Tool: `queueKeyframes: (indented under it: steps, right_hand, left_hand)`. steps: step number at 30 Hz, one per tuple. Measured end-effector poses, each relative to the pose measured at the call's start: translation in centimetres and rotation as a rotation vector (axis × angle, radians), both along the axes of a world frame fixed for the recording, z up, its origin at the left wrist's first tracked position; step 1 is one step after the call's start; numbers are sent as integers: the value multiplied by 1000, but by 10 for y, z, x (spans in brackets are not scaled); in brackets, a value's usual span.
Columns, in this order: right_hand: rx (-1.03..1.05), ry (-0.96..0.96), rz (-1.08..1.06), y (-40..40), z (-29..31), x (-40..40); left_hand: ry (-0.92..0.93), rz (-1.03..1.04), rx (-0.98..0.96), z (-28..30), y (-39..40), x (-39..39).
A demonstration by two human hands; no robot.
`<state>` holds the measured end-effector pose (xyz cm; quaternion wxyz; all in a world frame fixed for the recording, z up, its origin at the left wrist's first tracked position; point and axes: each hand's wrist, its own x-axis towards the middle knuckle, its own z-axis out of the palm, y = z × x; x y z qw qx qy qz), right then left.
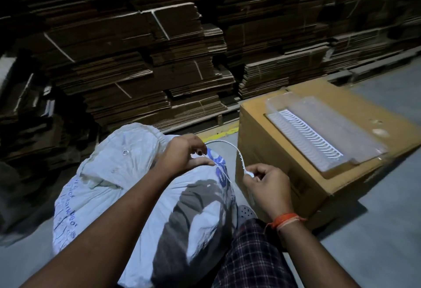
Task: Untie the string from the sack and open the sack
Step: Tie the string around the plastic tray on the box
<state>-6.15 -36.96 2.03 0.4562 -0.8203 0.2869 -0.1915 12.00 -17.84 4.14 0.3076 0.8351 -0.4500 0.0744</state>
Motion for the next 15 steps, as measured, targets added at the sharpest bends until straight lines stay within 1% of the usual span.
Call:
queueKeyframes:
  steps: [2, 6, 11, 15]
  right_hand:
    - [-43, -12, -14, -8, 15, -6]
    - [-143, -63, -55, -30, 47, -16]
    - [-240, -82, -145, -80, 76, -25]
    - [-288, -33, -230, -119, 89, -24]
  left_hand:
    - [-16, 17, -47, 3, -15, -1]
    - [11, -1, -99, 17, -52, -8]
    - [24, -20, -151, 49, -109, -15]
    - [-16, 15, -43, 72, -157, -16]
